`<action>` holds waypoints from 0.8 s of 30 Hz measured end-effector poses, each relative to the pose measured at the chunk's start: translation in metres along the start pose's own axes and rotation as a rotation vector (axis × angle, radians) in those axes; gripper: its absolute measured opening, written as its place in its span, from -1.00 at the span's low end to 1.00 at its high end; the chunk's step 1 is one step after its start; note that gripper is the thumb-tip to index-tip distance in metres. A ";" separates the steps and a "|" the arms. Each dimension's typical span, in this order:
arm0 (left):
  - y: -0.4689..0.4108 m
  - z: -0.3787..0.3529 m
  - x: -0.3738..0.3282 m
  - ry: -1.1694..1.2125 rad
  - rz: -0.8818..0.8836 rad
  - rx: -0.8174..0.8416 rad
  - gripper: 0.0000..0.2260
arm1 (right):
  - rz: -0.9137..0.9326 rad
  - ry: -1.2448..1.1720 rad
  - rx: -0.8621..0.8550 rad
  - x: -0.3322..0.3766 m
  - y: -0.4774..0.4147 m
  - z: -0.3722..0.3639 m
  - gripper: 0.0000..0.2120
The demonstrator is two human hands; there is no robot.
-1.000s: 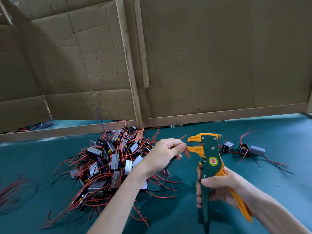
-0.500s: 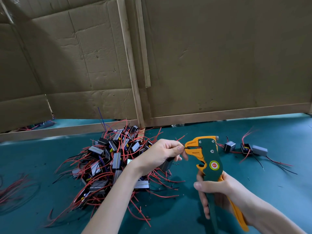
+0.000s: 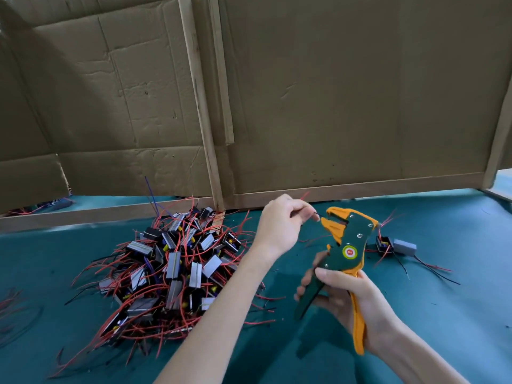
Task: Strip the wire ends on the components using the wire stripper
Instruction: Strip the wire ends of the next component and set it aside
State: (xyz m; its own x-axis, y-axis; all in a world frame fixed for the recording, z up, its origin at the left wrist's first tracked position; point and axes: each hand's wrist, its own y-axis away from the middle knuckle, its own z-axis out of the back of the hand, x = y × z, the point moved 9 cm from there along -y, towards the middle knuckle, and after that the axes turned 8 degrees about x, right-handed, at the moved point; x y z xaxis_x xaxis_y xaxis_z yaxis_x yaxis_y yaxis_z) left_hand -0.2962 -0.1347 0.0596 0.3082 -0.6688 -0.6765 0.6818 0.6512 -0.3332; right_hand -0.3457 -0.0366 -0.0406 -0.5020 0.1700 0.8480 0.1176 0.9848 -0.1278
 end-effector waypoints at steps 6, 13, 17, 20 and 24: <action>-0.023 -0.028 -0.042 -0.108 -0.069 0.076 -0.80 | 0.131 -0.036 -0.181 0.021 -0.006 0.038 -0.89; 0.003 -0.005 -0.073 0.056 -0.223 0.051 -0.74 | 0.038 0.140 -0.284 0.014 -0.007 0.059 -0.91; -0.014 0.014 -0.050 0.053 -0.114 -0.019 -0.76 | 0.122 0.042 -0.257 0.023 -0.006 0.056 -0.91; -0.031 0.006 -0.020 0.106 0.008 -0.042 -0.79 | 0.264 0.019 -0.241 0.036 -0.002 0.049 -0.93; -0.036 -0.061 -0.021 0.175 -0.041 0.265 -0.69 | 0.320 0.076 -0.359 0.038 0.003 0.064 -0.90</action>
State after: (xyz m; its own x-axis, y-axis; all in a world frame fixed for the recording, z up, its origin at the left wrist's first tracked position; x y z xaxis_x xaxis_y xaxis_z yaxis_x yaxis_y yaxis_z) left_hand -0.3674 -0.1227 0.0456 0.1742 -0.6059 -0.7762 0.8473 0.4938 -0.1953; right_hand -0.4190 -0.0246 -0.0416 -0.3299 0.4462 0.8319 0.5511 0.8065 -0.2140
